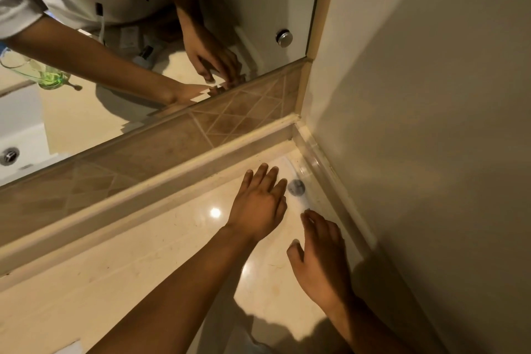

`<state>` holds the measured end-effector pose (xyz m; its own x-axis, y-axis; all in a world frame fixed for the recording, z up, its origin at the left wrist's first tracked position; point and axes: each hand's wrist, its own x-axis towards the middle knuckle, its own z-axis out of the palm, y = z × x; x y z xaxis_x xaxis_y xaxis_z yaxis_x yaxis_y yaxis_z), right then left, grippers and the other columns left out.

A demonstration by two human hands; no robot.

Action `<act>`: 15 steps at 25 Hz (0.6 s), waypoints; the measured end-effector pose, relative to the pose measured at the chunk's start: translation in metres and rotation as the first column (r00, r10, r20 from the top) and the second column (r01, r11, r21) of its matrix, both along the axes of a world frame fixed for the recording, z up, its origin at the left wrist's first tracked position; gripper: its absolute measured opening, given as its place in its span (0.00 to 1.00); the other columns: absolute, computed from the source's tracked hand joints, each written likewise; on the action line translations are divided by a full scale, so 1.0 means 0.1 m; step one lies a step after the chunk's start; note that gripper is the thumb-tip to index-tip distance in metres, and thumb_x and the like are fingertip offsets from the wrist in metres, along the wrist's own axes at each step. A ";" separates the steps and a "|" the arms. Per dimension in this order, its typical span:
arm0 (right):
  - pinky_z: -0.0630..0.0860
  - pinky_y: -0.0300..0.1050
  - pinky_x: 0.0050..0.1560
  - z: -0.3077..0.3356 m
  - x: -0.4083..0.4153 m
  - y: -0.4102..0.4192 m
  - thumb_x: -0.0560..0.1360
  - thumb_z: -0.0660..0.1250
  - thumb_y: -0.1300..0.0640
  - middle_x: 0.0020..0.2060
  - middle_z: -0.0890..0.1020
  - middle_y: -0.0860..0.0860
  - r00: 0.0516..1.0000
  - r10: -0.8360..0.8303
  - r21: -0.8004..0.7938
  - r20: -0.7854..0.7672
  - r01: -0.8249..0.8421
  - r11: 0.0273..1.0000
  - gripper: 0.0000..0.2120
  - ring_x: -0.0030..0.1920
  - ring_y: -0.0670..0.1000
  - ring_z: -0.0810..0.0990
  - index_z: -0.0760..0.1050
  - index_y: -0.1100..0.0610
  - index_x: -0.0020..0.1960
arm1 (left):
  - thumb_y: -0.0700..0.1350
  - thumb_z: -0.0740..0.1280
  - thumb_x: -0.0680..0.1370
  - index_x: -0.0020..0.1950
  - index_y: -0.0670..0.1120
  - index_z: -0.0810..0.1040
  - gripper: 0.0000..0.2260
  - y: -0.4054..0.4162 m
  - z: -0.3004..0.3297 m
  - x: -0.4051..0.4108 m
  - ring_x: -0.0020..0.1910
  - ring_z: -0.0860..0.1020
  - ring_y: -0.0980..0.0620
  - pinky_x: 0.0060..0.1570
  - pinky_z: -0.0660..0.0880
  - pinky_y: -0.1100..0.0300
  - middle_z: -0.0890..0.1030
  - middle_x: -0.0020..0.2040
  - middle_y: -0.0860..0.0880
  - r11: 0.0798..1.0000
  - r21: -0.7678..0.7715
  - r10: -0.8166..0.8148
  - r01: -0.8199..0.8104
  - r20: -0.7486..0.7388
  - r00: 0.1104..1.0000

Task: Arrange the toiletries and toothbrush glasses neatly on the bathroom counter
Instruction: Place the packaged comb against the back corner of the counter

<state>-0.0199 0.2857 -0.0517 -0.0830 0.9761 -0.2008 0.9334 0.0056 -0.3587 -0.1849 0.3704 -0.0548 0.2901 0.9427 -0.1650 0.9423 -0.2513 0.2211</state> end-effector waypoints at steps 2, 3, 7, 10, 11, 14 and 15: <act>0.75 0.55 0.64 0.00 -0.02 0.07 0.77 0.63 0.48 0.70 0.76 0.53 0.999 -0.038 0.022 0.003 0.038 0.999 0.26 0.68 0.55 0.72 0.71 0.57 0.72 | 0.53 0.53 0.84 0.77 0.48 0.67 0.23 0.07 0.00 0.04 0.81 0.56 0.40 0.79 0.52 0.41 0.63 0.80 0.43 0.999 -0.032 -0.008 0.008 -0.007 1.000; 0.75 0.55 0.64 0.01 -0.03 0.10 0.77 0.63 0.48 0.70 0.75 0.53 0.999 -0.043 0.027 0.004 0.043 0.999 0.25 0.68 0.55 0.72 0.72 0.57 0.71 | 0.53 0.52 0.84 0.78 0.48 0.66 0.24 0.11 0.00 0.06 0.81 0.55 0.40 0.79 0.50 0.41 0.61 0.81 0.43 0.999 -0.039 -0.008 0.007 -0.007 1.000; 0.74 0.56 0.67 0.00 -0.01 0.19 0.77 0.64 0.47 0.72 0.74 0.53 0.998 -0.057 0.024 0.014 0.057 0.998 0.24 0.70 0.55 0.71 0.74 0.56 0.70 | 0.55 0.51 0.83 0.80 0.48 0.62 0.25 0.21 -0.02 0.13 0.82 0.52 0.41 0.79 0.47 0.42 0.57 0.82 0.44 0.997 -0.076 -0.005 0.003 -0.018 1.000; 0.73 0.57 0.67 -0.02 0.00 0.20 0.75 0.68 0.47 0.71 0.75 0.53 0.997 -0.056 0.024 0.048 0.055 0.998 0.24 0.69 0.57 0.73 0.75 0.55 0.69 | 0.56 0.51 0.83 0.80 0.49 0.61 0.26 0.23 -0.03 0.14 0.82 0.51 0.41 0.79 0.46 0.42 0.56 0.83 0.44 0.996 -0.085 -0.002 0.000 -0.024 1.000; 0.73 0.58 0.66 -0.03 0.00 0.19 0.74 0.69 0.47 0.71 0.75 0.54 0.996 -0.054 0.026 0.064 0.053 0.998 0.24 0.69 0.58 0.73 0.76 0.54 0.68 | 0.56 0.51 0.83 0.80 0.49 0.61 0.26 0.23 -0.03 0.15 0.82 0.51 0.41 0.79 0.46 0.42 0.56 0.83 0.44 0.996 -0.086 0.000 -0.002 -0.026 1.000; 0.74 0.59 0.65 -0.05 0.01 0.18 0.72 0.71 0.47 0.70 0.75 0.54 0.995 -0.053 0.032 0.086 0.050 0.998 0.24 0.68 0.58 0.74 0.77 0.54 0.67 | 0.56 0.51 0.83 0.81 0.50 0.59 0.26 0.23 -0.02 0.17 0.82 0.50 0.41 0.79 0.46 0.41 0.54 0.83 0.45 0.995 -0.100 0.012 -0.015 -0.032 0.999; 0.74 0.59 0.66 -0.05 0.01 0.17 0.73 0.71 0.48 0.71 0.75 0.54 0.995 -0.051 0.026 0.086 0.049 0.998 0.24 0.69 0.58 0.73 0.77 0.54 0.67 | 0.56 0.50 0.83 0.81 0.50 0.58 0.26 0.22 -0.02 0.18 0.82 0.49 0.42 0.79 0.46 0.40 0.54 0.83 0.45 0.994 -0.103 0.016 -0.019 -0.033 0.999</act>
